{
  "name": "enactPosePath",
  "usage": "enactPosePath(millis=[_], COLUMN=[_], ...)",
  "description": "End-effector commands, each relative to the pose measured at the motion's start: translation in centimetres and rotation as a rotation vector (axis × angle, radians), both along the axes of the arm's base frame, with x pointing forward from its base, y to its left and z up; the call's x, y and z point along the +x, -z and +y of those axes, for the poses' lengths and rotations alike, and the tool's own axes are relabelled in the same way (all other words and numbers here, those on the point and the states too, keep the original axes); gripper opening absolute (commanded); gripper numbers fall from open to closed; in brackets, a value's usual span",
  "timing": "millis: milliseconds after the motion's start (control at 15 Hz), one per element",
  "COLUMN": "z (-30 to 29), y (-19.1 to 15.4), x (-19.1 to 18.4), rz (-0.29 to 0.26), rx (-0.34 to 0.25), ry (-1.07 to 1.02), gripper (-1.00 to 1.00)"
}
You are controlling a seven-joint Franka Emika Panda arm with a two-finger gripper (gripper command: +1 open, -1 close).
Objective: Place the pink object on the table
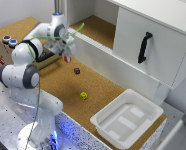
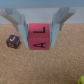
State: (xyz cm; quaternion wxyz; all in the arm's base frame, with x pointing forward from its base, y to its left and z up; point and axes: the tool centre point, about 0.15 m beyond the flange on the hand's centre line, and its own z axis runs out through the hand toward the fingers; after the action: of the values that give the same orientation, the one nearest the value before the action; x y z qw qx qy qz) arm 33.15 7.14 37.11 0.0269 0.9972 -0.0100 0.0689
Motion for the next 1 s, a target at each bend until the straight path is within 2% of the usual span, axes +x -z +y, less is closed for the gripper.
enactPosePath(millis=[0,67,267,533,933], z=[-3.9,-4.4,-5.5,-5.9,-3.9], y=[6.2,7.1,9.4,12.7,15.1], x=[4.8,5.8,8.1,9.8,12.1], rz=[-0.006,-0.010,-0.007,0.030,0.043], rx=[0.101,0.123,0.137,0.158,0.165], ry=[-0.044,-0.025,0.003,-0.009,-0.033], gripper=[-1.00,-1.00,-1.00,-1.00,-1.00])
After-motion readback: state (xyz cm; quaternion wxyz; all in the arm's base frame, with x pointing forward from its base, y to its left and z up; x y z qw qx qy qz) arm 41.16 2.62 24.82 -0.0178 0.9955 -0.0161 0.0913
